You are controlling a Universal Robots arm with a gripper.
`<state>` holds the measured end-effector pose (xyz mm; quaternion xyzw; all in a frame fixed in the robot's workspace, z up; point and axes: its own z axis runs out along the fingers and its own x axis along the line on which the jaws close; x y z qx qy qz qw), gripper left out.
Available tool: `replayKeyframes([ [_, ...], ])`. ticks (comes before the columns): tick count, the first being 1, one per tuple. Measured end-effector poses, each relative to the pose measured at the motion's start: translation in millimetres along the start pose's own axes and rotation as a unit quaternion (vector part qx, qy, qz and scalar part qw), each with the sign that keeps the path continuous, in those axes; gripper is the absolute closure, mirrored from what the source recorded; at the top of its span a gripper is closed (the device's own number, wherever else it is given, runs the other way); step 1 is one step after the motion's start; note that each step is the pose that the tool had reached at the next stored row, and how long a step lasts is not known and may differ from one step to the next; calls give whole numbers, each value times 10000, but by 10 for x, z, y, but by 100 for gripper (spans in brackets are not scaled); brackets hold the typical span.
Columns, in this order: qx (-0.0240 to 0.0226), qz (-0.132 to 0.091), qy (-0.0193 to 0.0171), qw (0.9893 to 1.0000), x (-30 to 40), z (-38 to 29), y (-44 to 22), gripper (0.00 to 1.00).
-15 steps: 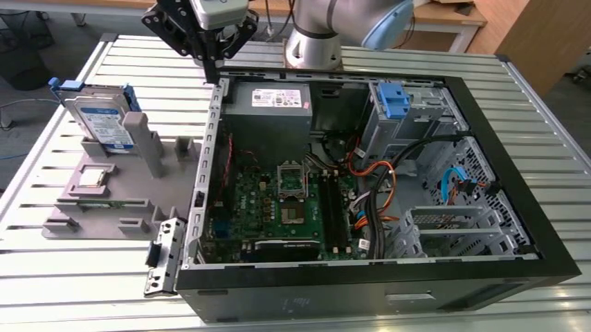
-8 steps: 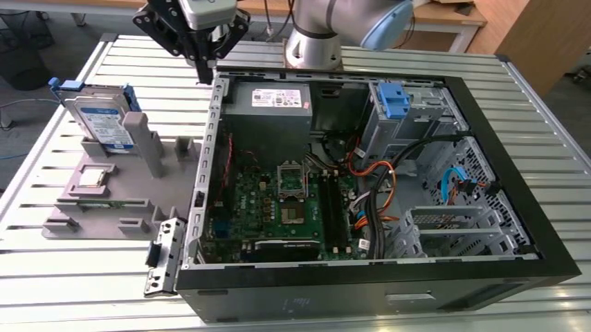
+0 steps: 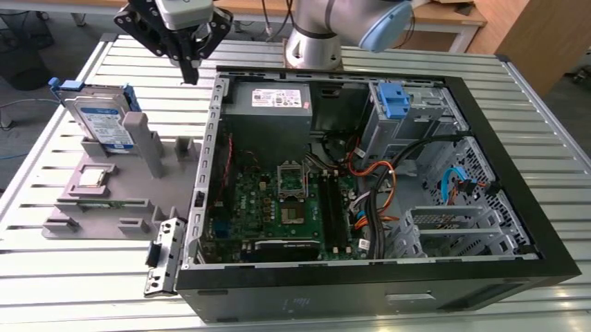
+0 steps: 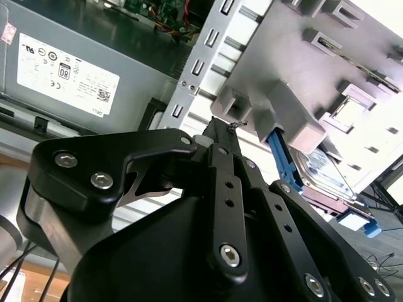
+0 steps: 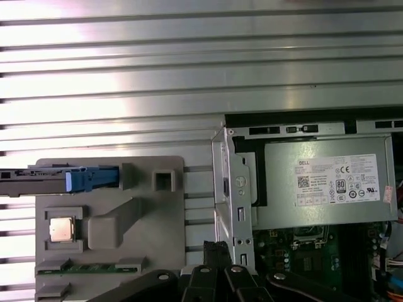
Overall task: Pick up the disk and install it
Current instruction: 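Reach for the disk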
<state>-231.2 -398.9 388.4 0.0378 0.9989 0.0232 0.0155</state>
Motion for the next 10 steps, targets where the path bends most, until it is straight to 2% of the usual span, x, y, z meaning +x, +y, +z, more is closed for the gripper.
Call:
replayKeyframes([
  [10,-1,-1,-9,10000,187,2,-15,90],
])
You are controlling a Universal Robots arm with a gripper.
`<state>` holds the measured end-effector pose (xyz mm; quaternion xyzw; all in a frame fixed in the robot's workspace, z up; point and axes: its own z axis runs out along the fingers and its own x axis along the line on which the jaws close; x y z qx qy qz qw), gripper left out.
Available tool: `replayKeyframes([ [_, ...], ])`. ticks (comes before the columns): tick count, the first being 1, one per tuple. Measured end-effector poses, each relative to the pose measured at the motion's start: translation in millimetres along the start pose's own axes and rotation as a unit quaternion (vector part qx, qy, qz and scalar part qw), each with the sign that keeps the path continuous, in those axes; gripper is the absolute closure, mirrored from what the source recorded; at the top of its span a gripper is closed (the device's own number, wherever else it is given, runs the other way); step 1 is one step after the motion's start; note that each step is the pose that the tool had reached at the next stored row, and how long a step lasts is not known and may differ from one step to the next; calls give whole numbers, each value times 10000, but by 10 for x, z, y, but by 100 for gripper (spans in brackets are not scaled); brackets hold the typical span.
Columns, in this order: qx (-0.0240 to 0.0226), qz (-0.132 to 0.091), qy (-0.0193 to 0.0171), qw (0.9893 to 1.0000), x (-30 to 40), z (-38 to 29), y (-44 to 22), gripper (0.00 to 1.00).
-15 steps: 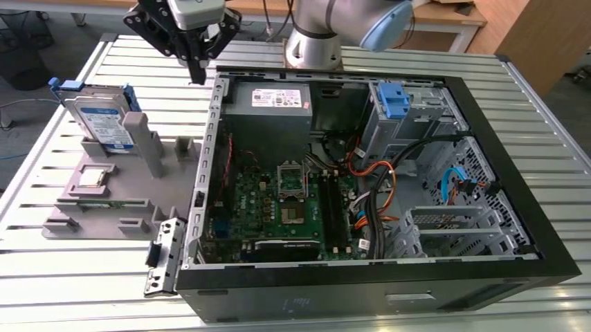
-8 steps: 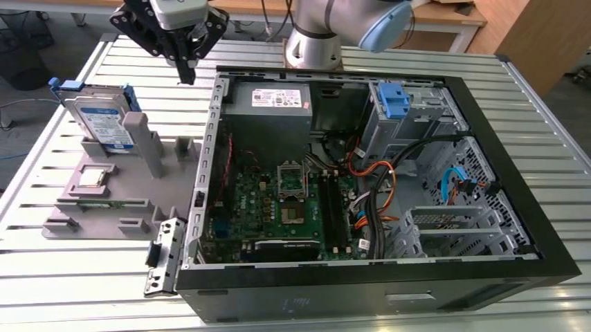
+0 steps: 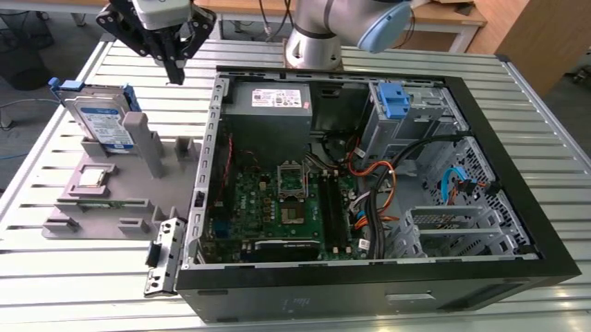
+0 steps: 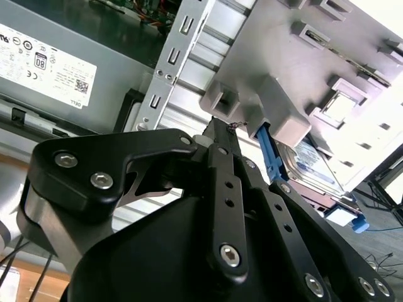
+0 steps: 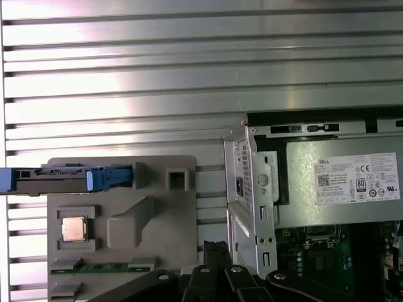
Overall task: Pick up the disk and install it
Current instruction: 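Reach for the disk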
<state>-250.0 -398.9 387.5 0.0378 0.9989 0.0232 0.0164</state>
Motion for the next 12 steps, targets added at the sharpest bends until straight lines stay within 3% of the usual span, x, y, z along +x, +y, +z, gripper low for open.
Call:
replayKeyframes([
  [12,-1,0,-6,10000,222,3,-17,90],
])
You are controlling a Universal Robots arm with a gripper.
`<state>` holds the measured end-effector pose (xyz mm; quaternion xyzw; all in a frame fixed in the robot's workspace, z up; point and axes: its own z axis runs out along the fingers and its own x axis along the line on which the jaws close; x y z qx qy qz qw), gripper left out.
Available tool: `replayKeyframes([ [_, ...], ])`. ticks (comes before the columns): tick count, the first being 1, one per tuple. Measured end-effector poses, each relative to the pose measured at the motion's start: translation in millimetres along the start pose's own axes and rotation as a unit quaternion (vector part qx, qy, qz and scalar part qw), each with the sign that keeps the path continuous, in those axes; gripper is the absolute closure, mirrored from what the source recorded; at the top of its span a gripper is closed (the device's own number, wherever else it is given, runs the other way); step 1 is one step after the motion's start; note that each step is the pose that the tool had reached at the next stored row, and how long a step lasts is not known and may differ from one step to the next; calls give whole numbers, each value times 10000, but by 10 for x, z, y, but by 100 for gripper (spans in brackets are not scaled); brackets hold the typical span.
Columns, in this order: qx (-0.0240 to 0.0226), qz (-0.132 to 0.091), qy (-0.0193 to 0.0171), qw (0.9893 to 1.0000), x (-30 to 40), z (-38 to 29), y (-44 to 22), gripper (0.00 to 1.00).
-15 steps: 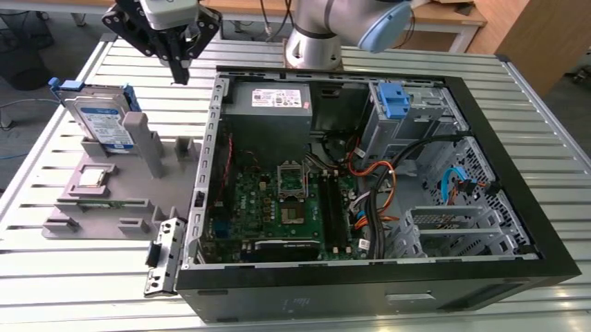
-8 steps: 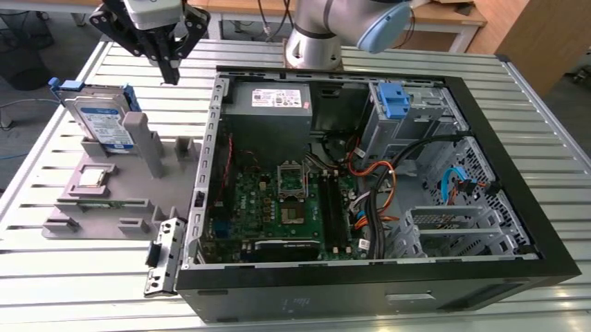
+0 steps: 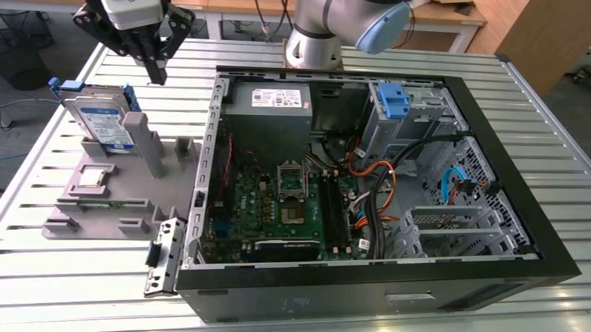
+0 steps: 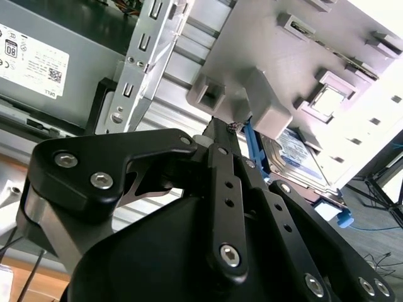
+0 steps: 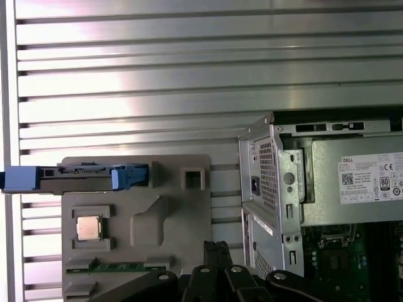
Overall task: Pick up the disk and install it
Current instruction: 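Reach for the disk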
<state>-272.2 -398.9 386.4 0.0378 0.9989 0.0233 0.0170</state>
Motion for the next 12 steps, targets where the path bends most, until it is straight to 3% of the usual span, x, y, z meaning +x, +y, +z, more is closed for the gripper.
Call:
replayKeyframes([
  [12,0,0,-4,10000,241,2,-18,90],
])
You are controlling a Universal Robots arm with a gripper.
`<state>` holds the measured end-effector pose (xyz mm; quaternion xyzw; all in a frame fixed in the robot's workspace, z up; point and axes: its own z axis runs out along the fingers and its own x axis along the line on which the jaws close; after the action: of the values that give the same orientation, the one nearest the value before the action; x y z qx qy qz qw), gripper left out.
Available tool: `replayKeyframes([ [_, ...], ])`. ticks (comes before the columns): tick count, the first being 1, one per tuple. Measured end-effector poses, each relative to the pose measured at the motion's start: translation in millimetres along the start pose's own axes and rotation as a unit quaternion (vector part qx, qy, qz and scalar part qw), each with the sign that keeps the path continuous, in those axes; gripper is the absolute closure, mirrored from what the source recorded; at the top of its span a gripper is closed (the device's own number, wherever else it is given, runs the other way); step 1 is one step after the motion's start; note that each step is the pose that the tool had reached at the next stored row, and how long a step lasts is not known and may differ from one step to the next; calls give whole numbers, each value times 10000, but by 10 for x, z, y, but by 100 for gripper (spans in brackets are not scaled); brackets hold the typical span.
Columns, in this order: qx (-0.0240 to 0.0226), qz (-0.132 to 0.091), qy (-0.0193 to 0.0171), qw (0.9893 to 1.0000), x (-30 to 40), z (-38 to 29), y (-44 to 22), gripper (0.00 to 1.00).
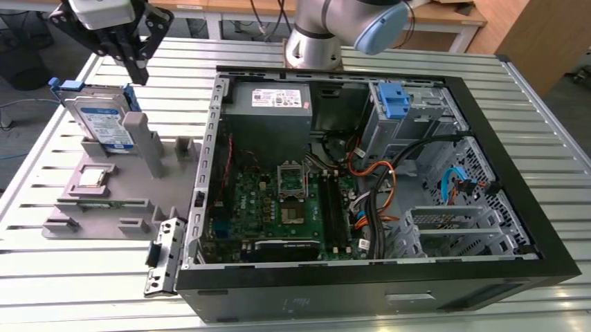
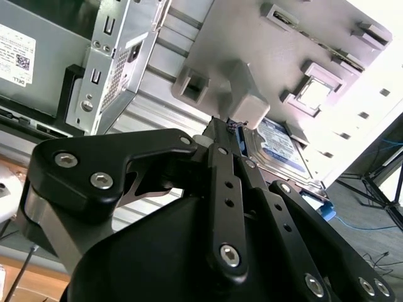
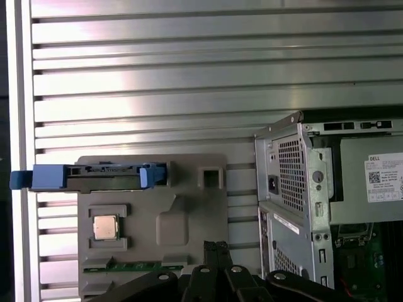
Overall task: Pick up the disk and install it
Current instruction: 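Reach for the disk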
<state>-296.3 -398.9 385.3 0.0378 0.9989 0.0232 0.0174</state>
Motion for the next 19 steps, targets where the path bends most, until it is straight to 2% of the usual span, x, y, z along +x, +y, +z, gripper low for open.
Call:
replayKeyframes([
  [4,0,0,0,10000,44,1,-4,90],
  [15,0,0,-1,10000,240,11,-19,90],
  [19,0,0,-1,10000,286,14,-23,90],
])
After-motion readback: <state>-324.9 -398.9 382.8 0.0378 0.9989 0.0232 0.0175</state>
